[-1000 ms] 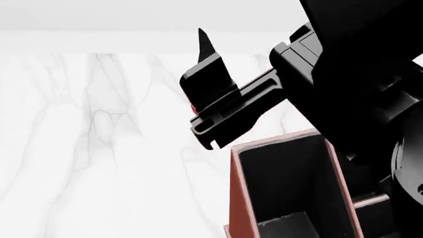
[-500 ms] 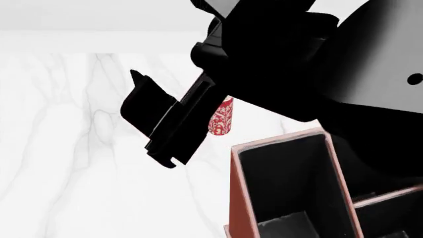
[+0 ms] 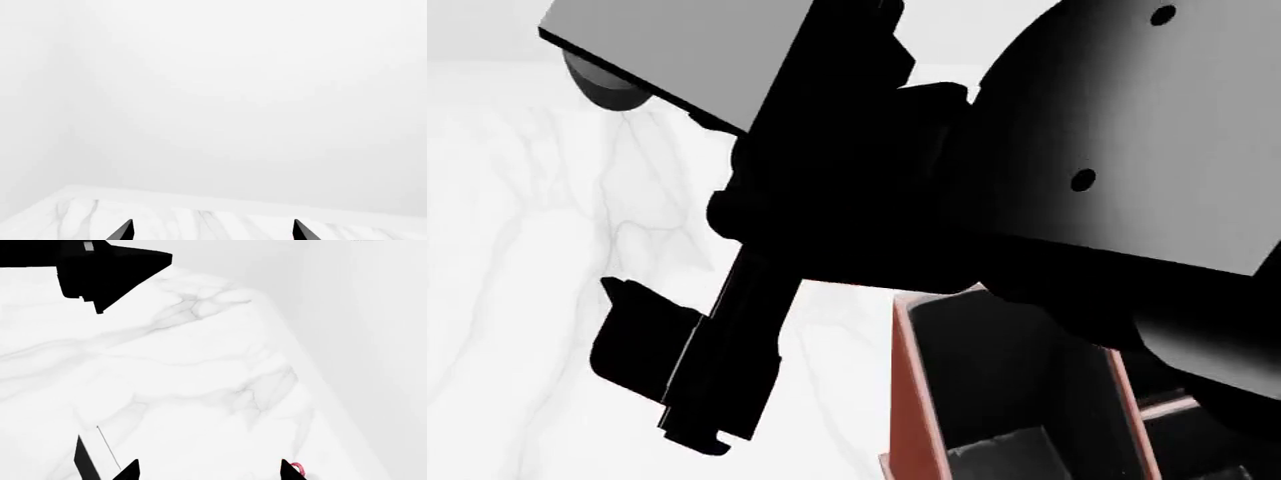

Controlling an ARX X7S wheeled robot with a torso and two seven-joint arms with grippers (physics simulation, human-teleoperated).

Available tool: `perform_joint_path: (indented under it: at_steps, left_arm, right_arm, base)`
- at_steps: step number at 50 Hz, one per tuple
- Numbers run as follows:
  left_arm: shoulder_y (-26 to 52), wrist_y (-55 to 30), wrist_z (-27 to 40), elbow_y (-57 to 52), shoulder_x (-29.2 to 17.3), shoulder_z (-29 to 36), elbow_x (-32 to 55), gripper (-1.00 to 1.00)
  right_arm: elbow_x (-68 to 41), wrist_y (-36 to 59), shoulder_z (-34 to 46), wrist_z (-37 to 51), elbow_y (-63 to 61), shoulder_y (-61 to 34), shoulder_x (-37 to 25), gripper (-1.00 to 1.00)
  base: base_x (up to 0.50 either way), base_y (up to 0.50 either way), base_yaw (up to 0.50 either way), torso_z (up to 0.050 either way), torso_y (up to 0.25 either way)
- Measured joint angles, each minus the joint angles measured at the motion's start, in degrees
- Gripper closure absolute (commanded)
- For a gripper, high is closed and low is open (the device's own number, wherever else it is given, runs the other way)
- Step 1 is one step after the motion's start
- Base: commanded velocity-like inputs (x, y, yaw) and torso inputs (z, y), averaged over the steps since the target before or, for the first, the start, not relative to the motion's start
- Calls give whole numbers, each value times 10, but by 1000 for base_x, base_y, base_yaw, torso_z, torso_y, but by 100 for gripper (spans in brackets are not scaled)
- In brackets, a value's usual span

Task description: Pick up the book and place it in the left compartment of the caddy.

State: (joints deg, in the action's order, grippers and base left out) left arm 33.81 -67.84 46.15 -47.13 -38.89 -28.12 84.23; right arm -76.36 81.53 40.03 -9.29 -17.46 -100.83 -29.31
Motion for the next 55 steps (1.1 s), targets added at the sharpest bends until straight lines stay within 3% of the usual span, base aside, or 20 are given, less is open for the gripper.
perform_joint_path:
  at_steps: [28,55]
  left_arm:
    - [-5,11,-9,10,-5,3,-15,-100]
    - [-10,21,-10,10,-10,8,-19,-100]
  right_arm:
    - [28,-57,72,-89,-49,53,10,-100]
    - [76,-99,128,-111,-42,107,23,-100]
  base:
    - [0,0,0,0,0]
    - [0,0,0,0,0]
